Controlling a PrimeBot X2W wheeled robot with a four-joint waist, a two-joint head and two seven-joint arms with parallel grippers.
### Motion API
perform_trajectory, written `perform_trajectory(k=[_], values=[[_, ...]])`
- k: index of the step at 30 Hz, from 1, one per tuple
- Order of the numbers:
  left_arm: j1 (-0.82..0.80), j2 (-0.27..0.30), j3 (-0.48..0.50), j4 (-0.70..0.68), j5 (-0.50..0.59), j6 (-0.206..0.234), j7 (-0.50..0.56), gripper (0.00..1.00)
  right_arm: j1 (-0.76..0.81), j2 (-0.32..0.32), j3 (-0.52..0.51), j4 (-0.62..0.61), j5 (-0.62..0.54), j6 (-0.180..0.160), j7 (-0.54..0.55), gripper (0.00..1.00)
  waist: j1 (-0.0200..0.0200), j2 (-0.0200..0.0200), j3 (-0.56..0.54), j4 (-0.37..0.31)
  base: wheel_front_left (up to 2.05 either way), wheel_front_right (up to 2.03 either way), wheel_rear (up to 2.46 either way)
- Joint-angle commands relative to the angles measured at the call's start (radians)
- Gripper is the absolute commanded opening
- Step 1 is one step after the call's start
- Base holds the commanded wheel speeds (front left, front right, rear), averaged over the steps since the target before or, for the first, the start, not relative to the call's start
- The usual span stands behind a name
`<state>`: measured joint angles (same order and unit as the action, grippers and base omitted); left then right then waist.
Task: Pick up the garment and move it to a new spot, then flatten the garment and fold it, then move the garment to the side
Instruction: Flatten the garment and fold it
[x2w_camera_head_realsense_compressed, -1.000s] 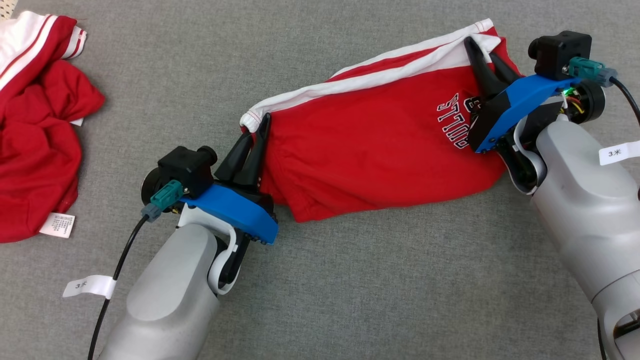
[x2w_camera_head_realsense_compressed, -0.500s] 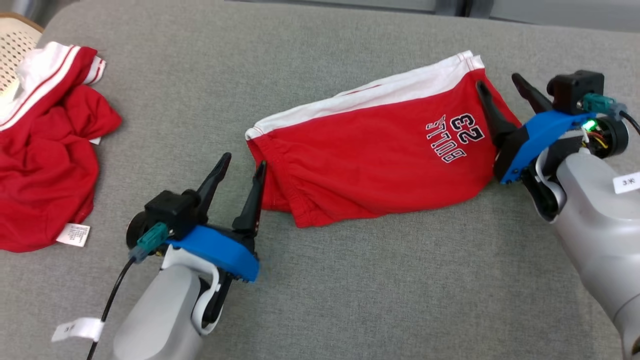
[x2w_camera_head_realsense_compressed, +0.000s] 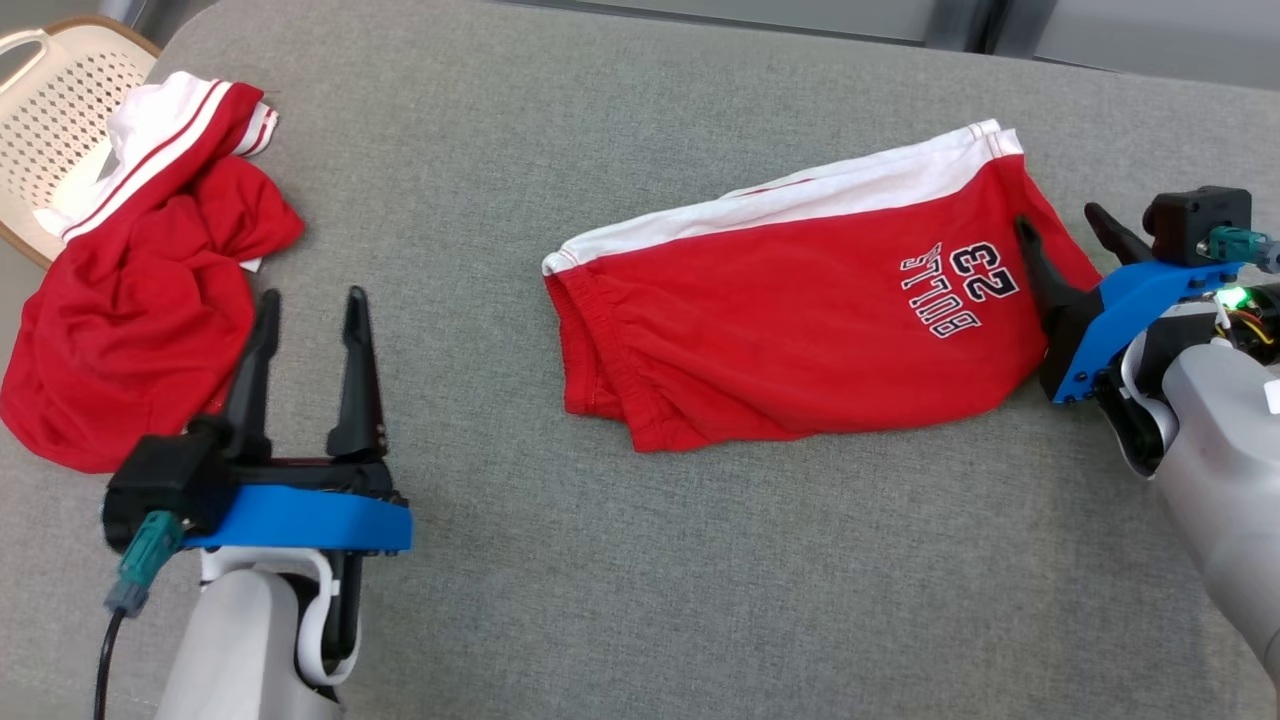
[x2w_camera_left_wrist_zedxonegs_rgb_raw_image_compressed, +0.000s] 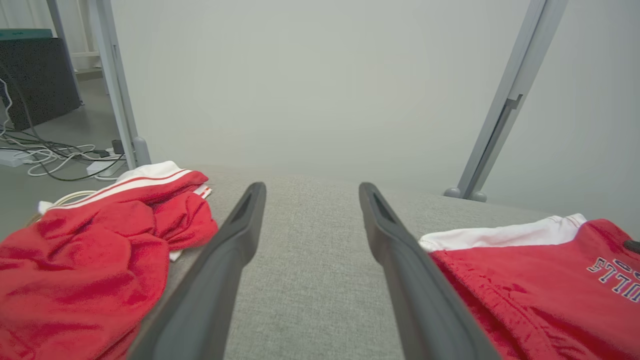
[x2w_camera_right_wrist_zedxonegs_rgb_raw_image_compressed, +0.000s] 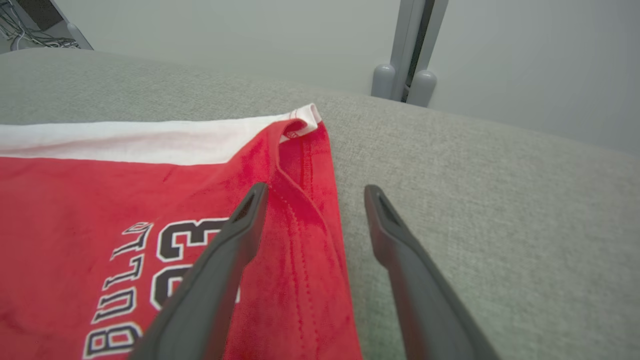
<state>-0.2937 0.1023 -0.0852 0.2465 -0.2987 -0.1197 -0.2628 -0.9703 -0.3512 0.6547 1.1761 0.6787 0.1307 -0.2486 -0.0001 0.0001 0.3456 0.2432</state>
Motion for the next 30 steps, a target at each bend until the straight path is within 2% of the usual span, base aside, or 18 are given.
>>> perform_trajectory(k=[1,6,11,12,13,14,22,30], values=[[0.015,-0.005,0.021,-0.012,0.014,0.004,-0.003,1.00,0.000,-0.003,0.002,0.007,0.008,0.000,0.000,1.00,0.0001,-0.0001,0.003,0.004,0.00,0.00,0.00],[0.053,-0.036,0.113,-0.054,0.067,-0.002,-0.003,1.00,0.005,0.008,0.018,0.041,0.017,0.000,0.037,1.00,0.0001,-0.0001,0.007,0.014,0.00,0.00,0.00],[0.072,-0.048,0.150,-0.067,0.082,-0.008,-0.003,1.00,0.022,0.015,0.038,0.053,0.036,0.000,0.106,1.00,0.0001,-0.0001,0.009,0.022,0.00,0.00,0.00],[0.074,-0.050,0.150,-0.068,0.085,-0.009,-0.003,1.00,0.025,0.014,0.042,0.052,0.040,0.000,0.118,0.83,0.0001,-0.0001,0.009,0.022,0.00,0.00,0.00],[0.076,-0.050,0.152,-0.068,0.087,-0.009,-0.003,1.00,0.030,0.016,0.048,0.050,0.046,0.000,0.134,0.37,0.0001,-0.0001,0.008,0.022,0.00,0.00,0.00],[0.078,-0.051,0.153,-0.064,0.087,-0.010,-0.003,1.00,0.034,0.015,0.053,0.044,0.052,0.000,0.144,0.00,0.0001,-0.0001,0.008,0.022,0.00,0.00,0.00],[0.095,-0.051,0.145,-0.054,0.104,-0.013,-0.003,1.00,0.047,0.014,0.065,0.006,0.092,0.000,0.119,0.00,0.0001,-0.0001,-0.022,-0.007,0.00,0.00,0.00],[0.126,-0.052,0.160,-0.063,0.136,-0.011,-0.003,1.00,0.128,0.009,0.070,-0.039,0.158,0.000,0.069,0.00,0.0001,-0.0001,-0.071,-0.085,0.00,0.00,0.00]])
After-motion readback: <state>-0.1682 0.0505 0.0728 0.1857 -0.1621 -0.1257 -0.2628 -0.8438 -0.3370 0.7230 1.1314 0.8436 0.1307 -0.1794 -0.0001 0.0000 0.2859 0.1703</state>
